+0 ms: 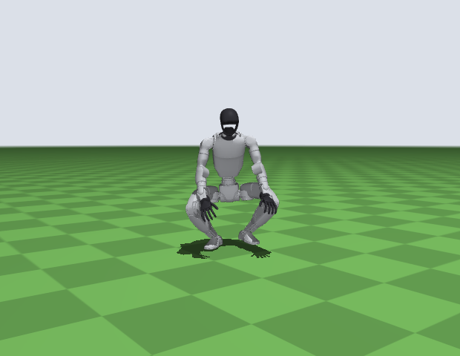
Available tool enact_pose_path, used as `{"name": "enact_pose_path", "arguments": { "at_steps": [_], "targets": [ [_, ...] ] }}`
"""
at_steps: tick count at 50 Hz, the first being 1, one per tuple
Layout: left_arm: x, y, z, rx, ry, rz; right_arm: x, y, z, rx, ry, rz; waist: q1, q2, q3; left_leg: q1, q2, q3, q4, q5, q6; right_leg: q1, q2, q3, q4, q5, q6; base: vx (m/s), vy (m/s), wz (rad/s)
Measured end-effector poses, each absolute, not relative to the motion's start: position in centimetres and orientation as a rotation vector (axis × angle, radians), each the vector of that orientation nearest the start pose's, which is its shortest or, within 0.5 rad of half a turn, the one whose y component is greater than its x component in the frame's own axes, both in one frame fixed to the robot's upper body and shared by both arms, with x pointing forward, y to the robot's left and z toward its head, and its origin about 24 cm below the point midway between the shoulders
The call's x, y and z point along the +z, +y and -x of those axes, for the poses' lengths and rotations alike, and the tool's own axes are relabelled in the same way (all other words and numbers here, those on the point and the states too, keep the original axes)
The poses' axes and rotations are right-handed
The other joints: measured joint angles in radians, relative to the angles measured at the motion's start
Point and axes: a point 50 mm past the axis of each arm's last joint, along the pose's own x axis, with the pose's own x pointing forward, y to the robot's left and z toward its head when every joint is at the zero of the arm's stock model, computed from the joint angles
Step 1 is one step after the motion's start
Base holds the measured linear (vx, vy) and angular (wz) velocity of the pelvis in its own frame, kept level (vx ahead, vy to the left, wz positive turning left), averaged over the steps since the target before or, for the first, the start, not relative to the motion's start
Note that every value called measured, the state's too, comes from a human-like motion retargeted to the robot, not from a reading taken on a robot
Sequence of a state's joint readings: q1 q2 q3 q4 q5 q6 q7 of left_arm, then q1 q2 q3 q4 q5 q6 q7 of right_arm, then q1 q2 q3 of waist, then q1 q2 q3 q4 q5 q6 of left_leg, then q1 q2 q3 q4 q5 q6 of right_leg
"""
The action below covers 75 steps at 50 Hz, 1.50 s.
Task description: Upper body actions
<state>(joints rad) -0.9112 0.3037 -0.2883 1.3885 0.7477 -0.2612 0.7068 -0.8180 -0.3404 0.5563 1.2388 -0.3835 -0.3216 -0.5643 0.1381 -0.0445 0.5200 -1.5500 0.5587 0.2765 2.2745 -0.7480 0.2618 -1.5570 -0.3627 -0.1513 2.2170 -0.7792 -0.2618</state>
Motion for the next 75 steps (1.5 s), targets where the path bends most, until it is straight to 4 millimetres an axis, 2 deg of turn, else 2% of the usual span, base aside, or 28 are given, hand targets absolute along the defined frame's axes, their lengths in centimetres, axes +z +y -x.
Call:
{"name": "enact_pose_path", "arguments": {
  "at_steps": [10,22,40,45,49,52,55,57,59,61,63,66,69,71,75],
  "targets": [
    [6.5,19.3,-37.4,0.228,-0.169,-1.245,5.3,-17.6,-36.8,-0.048,-0.137,1.081,-0.002,0.004,0.000,0.001,0.001,-0.004,0.014,0.002,0.000,0.000,-0.007,0.014,0.021,-0.009,0.000,0.00,0.00,0.00],
    [6.5,19.6,-37.3,0.209,-0.198,-1.344,4.4,-18.0,-36.4,-0.020,-0.158,1.295,-0.007,-0.002,0.000,-0.001,0.017,-0.023,0.043,-0.013,0.000,-0.001,0.004,0.009,0.020,0.012,0.000,0.00,0.00,0.00],
    [6.7,19.7,-37.3,0.165,-0.247,-1.460,4.8,-19.0,-36.7,-0.073,-0.104,1.254,-0.001,0.003,0.000,-0.001,0.017,-0.024,0.038,-0.012,0.000,-0.001,0.010,0.007,0.011,0.022,0.000,0.00,0.00,0.00],
    [8.1,19.5,-37.8,0.267,-0.281,-1.391,6.6,-18.8,-37.5,-0.127,-0.144,1.173,0.005,0.008,0.000,0.002,-0.004,0.016,-0.074,0.031,0.000,0.001,0.031,-0.021,-0.095,0.060,0.000,0.00,0.00,0.00],
    [10.4,19.2,-39.0,0.290,-0.301,-1.348,8.9,-19.0,-38.6,-0.177,-0.176,1.156,0.011,0.010,0.000,0.000,-0.041,0.062,-0.231,0.093,-0.001,0.000,0.044,-0.050,-0.254,0.117,0.000,-0.04,0.00,0.04],
    [13.0,20.0,-39.8,0.337,-0.327,-1.351,11.1,-20.0,-39.5,-0.212,-0.173,1.141,0.010,0.006,0.000,-0.004,-0.065,0.093,-0.373,0.152,-0.002,0.004,0.056,-0.079,-0.404,0.176,0.000,-0.15,0.04,0.11],
    [15.1,21.3,-40.1,0.374,-0.366,-1.369,12.7,-21.0,-39.9,-0.190,-0.167,1.129,0.004,0.030,0.000,-0.012,-0.098,0.084,-0.525,0.226,-0.011,0.054,0.065,-0.143,-0.581,0.238,0.000,-0.17,-0.02,0.19],
    [15.8,22.4,-40.1,0.397,-0.353,-1.386,13.1,-21.8,-39.9,-0.193,-0.150,1.142,0.005,0.047,0.000,0.003,-0.118,0.057,-0.635,0.275,-0.050,0.108,0.089,-0.187,-0.715,0.282,0.001,-0.06,-0.15,0.01],
    [14.6,23.5,-39.6,0.384,-0.281,-1.381,11.7,-22.8,-39.3,-0.176,-0.081,1.155,0.008,0.054,0.000,0.072,-0.130,0.051,-0.748,0.315,-0.090,0.190,0.122,-0.210,-0.849,0.330,0.006,0.01,-0.16,-0.14],
    [12.2,24.6,-38.8,0.348,-0.170,-1.345,9.3,-23.7,-38.3,-0.134,0.020,1.148,0.010,0.059,0.000,0.167,-0.144,0.051,-0.864,0.348,-0.123,0.291,0.154,-0.218,-0.989,0.385,0.030,0.09,-0.06,-0.21],
    [9.1,25.5,-37.7,0.280,-0.009,-1.286,6.2,-24.7,-36.8,-0.084,0.149,1.115,0.013,0.062,0.000,0.283,-0.164,0.063,-0.991,0.381,-0.150,0.403,0.180,-0.216,-1.136,0.444,0.063,0.17,0.01,-0.18],
    [2.9,26.6,-34.8,0.100,0.338,-1.148,0.8,-26.4,-33.2,-0.002,0.413,1.014,0.013,0.055,0.000,0.481,-0.203,0.103,-1.206,0.447,-0.184,0.584,0.212,-0.201,-1.373,0.542,0.107,0.22,0.00,-0.08],
    [-3.9,26.3,-29.9,-0.114,0.704,-0.904,-4.8,-27.4,-28.3,0.084,0.717,0.852,0.007,0.042,0.000,0.688,-0.258,0.152,-1.441,0.527,-0.212,0.779,0.233,-0.185,-1.625,0.648,0.149,0.28,-0.03,0.02],
    [-7.8,25.6,-25.9,-0.200,0.871,-0.688,-7.8,-28.0,-24.6,0.114,0.899,0.735,-0.002,0.033,0.000,0.827,-0.296,0.188,-1.597,0.583,-0.229,0.906,0.234,-0.180,-1.773,0.707,0.180,0.27,0.00,0.05],
    [-13.6,23.8,-17.1,-0.145,1.108,-0.286,-12.4,-28.6,-16.5,0.101,1.205,0.563,-0.024,0.021,0.000,1.111,-0.375,0.238,-1.882,0.678,-0.265,1.148,0.225,-0.186,-1.994,0.788,0.240,0.30,0.07,0.02]
  ]
}}
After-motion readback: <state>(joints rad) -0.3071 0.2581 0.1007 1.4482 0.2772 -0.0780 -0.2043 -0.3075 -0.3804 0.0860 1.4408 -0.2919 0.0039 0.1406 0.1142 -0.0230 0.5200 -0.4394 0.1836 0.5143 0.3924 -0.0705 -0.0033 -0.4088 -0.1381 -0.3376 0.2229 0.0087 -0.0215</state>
